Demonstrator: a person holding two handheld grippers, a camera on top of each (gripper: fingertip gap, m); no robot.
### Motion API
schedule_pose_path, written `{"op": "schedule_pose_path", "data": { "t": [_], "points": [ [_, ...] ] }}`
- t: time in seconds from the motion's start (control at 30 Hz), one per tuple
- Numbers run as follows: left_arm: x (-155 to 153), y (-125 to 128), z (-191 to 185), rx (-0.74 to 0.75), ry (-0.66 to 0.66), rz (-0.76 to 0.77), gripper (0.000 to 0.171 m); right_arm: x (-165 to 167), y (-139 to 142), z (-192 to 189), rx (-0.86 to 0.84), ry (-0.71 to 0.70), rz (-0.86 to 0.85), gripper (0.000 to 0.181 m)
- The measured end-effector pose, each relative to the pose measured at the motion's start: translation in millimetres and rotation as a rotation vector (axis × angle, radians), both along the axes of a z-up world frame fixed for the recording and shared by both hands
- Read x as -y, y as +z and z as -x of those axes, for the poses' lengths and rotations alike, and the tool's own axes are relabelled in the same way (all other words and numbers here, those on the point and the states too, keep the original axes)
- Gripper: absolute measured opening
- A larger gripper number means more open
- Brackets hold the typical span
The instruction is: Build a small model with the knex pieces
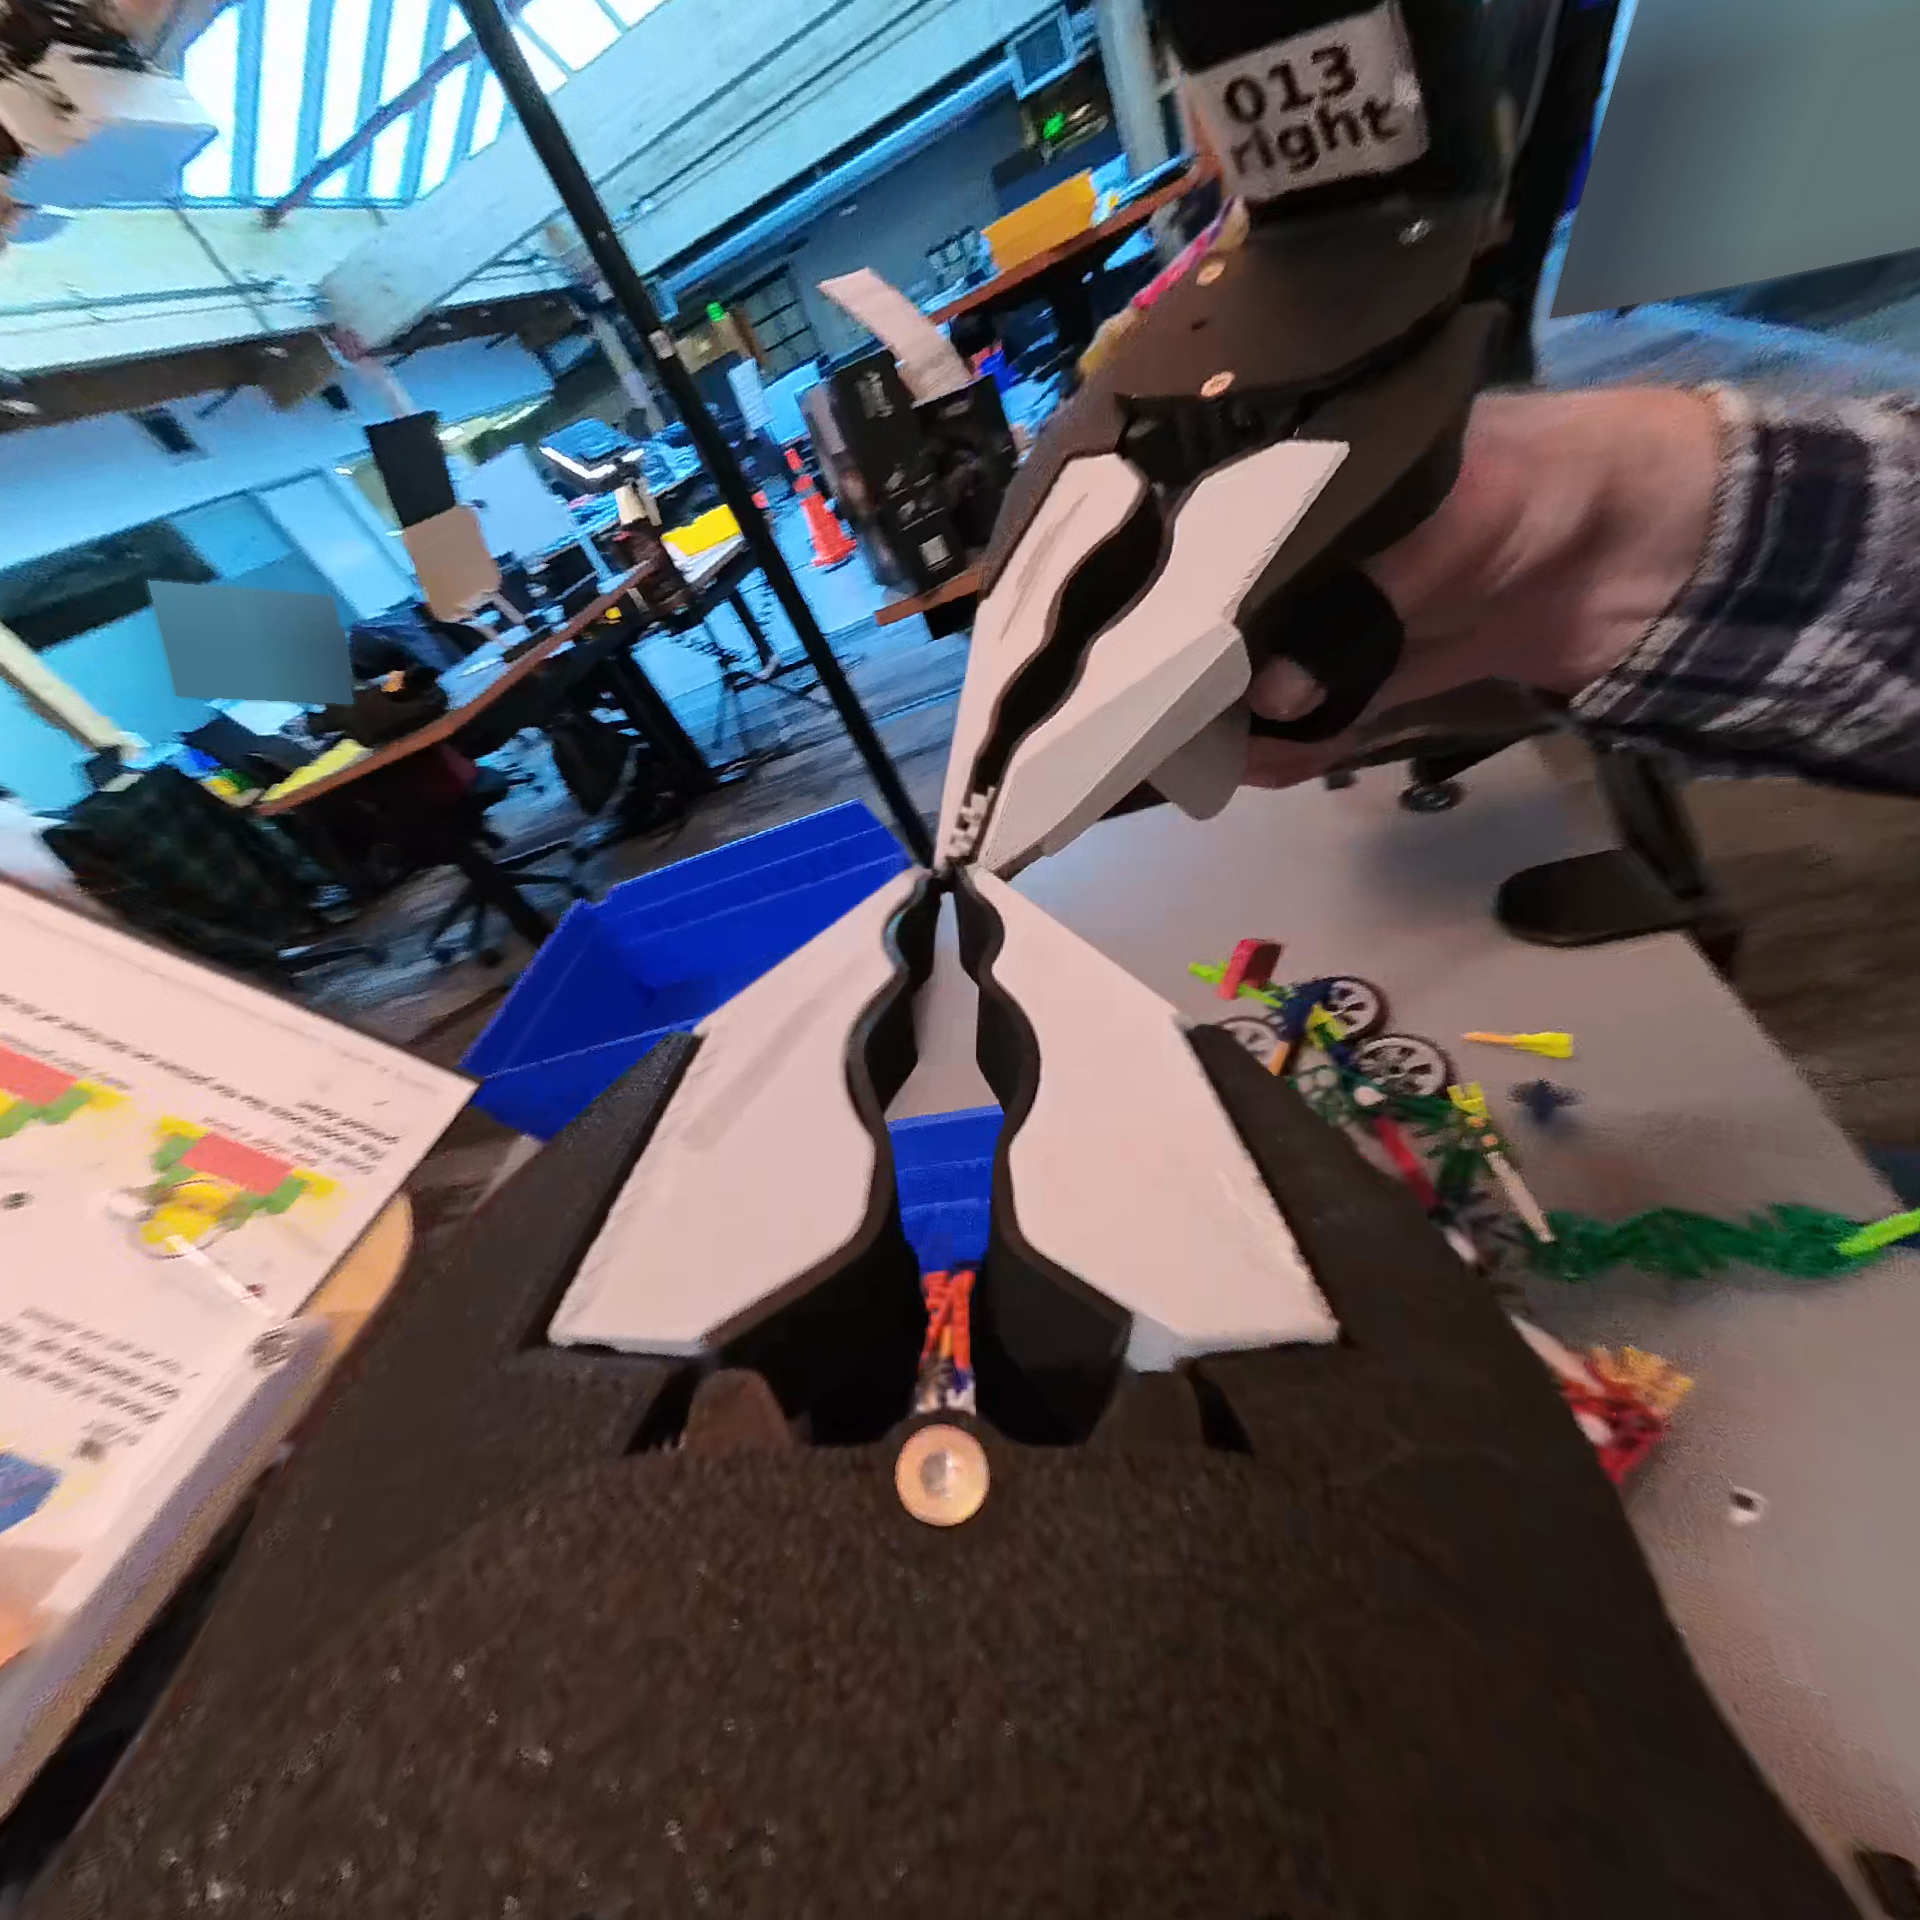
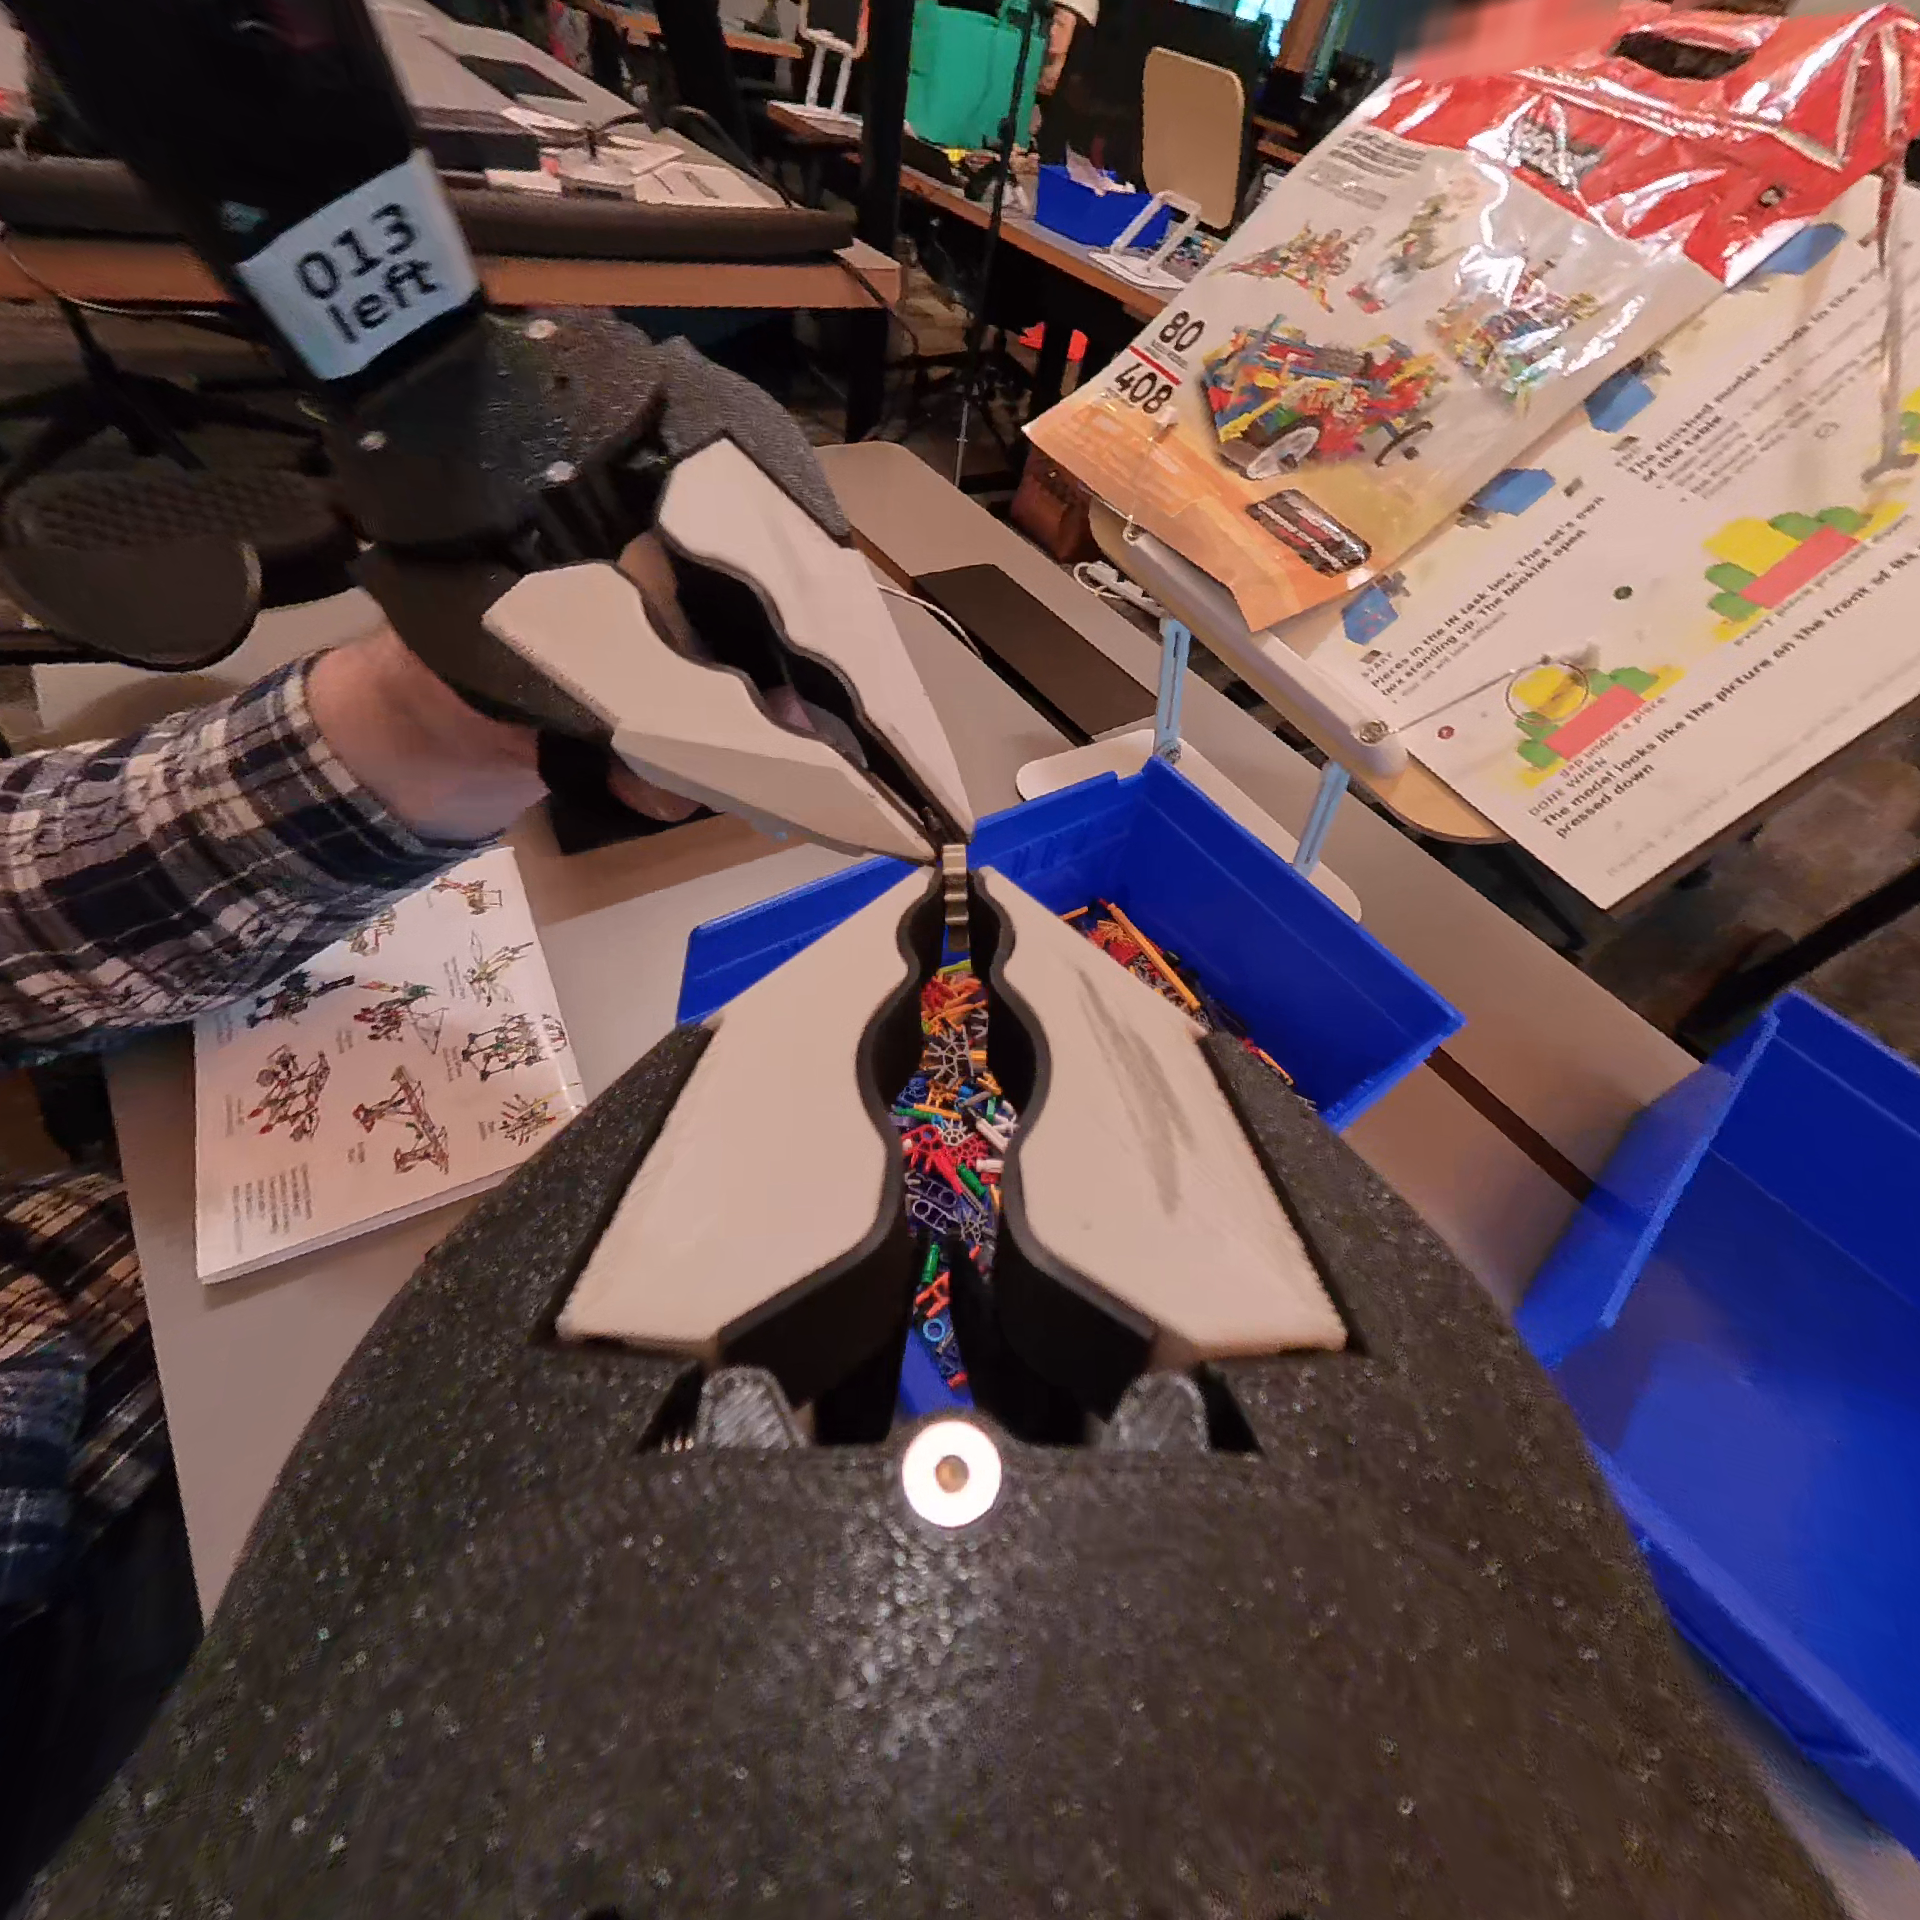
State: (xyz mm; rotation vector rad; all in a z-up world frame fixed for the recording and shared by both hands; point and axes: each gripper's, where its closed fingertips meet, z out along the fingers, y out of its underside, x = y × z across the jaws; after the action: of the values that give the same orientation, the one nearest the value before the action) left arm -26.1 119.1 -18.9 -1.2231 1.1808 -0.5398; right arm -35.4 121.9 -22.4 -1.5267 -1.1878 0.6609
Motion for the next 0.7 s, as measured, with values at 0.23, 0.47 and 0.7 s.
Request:
{"op": "schedule_pose_path", "data": {
  "t": [0.23, 0.47, 0.7],
  "points": [
    [-19, -8, 1, -0.093, 0.168, -0.128, 0.000, -21, -7, 1, -0.040, -0.133, 0.029, 0.000],
    [-45, -23, 10, -0.245, 0.358, -0.262, 0.000, -50, -25, 9, -0.121, -0.286, 0.141, 0.001],
    [-79, -99, 37, -0.505, 0.411, 0.031, 0.001, -67, -44, 3, -0.052, -0.367, 0.125, 0.002]
  ]
}}
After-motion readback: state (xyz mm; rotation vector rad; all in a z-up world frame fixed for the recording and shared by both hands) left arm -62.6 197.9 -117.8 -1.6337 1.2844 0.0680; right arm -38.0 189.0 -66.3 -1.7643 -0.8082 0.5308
